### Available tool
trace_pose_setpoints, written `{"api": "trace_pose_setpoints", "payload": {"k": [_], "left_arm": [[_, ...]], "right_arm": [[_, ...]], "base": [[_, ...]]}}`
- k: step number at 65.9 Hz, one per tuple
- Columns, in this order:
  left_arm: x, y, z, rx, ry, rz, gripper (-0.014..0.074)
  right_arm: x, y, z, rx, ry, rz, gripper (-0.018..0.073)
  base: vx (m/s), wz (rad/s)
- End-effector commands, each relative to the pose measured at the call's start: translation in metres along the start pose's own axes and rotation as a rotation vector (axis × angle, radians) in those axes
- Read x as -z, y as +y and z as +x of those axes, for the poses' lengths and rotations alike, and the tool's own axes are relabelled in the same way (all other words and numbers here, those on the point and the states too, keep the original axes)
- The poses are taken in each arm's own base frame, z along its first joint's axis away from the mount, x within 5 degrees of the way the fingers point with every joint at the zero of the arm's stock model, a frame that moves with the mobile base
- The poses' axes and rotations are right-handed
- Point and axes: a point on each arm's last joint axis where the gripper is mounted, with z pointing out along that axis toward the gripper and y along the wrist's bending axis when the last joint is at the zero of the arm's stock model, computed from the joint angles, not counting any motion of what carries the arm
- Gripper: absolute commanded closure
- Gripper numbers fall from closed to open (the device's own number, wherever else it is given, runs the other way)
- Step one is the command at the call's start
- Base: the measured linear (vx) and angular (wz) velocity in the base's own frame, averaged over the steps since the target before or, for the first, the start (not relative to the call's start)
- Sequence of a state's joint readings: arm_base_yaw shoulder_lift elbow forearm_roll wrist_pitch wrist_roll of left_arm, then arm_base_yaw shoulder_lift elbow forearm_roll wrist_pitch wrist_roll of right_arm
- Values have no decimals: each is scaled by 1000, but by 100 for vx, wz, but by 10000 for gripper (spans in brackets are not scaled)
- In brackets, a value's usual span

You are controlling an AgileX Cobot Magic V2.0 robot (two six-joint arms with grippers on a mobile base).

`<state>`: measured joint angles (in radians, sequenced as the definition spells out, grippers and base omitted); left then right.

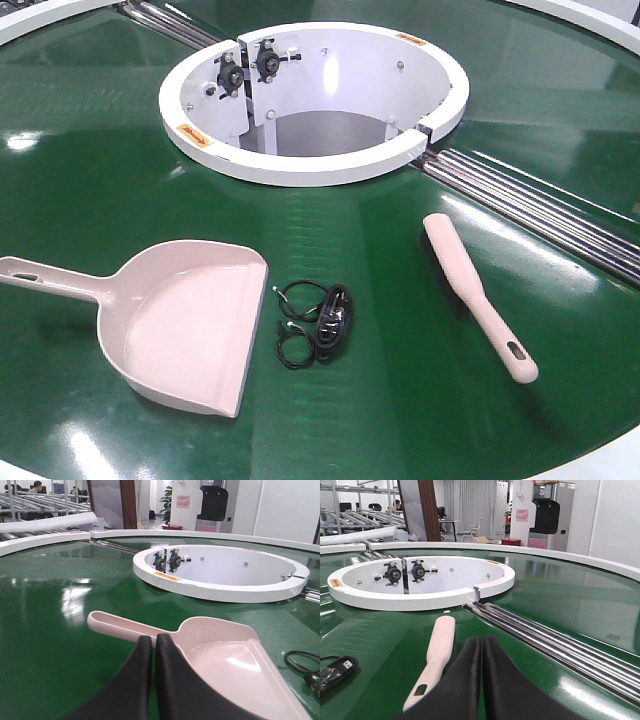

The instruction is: Clean and inspect green conveyor with broom and dustpan

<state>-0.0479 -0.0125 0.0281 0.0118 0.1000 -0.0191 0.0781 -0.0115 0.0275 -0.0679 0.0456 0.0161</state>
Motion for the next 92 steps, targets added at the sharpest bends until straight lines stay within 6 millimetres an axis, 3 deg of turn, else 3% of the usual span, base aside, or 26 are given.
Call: {"api": "trace_pose_setpoints", "payload": {"k": [1,92], "left_arm": [[1,0,-5,3,-87,2,603],[1,0,-6,3,-95,2,603]], "right_arm": [[1,0,-6,9,-78,5,568],[1,0,-6,10,-78,5,568]], "base": [[0,0],[0,0]]}}
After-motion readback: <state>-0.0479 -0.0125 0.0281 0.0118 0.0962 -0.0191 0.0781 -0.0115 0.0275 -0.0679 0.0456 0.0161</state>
